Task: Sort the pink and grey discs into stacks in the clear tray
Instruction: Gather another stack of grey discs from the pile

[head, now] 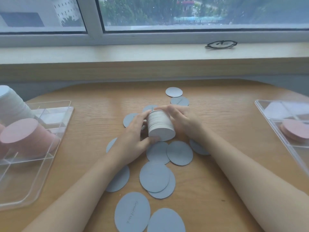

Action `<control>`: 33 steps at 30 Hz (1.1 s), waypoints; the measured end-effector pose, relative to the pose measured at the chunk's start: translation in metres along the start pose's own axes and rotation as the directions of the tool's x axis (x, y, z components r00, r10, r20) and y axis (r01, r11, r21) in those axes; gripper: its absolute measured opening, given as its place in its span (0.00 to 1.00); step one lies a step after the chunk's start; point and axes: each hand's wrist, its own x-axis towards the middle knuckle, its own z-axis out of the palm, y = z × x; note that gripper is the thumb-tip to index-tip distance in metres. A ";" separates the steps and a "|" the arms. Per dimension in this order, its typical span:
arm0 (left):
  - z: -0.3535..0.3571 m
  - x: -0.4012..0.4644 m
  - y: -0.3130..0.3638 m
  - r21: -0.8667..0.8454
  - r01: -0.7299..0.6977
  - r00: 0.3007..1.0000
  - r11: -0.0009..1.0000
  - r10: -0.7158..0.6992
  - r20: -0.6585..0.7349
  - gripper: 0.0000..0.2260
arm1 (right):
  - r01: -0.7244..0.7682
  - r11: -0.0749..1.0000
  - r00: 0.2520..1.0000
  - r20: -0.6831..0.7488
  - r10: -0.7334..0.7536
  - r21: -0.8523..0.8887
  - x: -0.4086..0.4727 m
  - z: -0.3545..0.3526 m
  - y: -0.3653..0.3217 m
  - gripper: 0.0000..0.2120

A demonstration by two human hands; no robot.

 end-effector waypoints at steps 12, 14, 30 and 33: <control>0.001 0.000 -0.004 0.012 0.000 1.000 1.000 0.000 -0.010 0.35 | -0.278 0.763 0.926 -0.375 0.050 -0.583 0.073 -0.038 0.028 0.17; 0.001 0.000 -0.004 0.012 -0.002 1.000 1.000 0.002 -0.010 0.35 | -0.347 0.654 0.931 -0.333 0.151 -0.673 0.083 -0.036 0.034 0.22; -0.001 -0.002 0.003 -0.007 -0.006 1.000 1.000 0.006 -0.007 0.35 | -0.254 0.532 0.906 -0.392 -0.163 -0.808 0.084 -0.044 0.008 0.15; -0.001 -0.002 0.002 -0.007 -0.013 1.000 1.000 0.013 -0.007 0.34 | -0.154 0.820 0.908 -0.405 -0.102 -0.551 0.062 -0.043 -0.016 0.13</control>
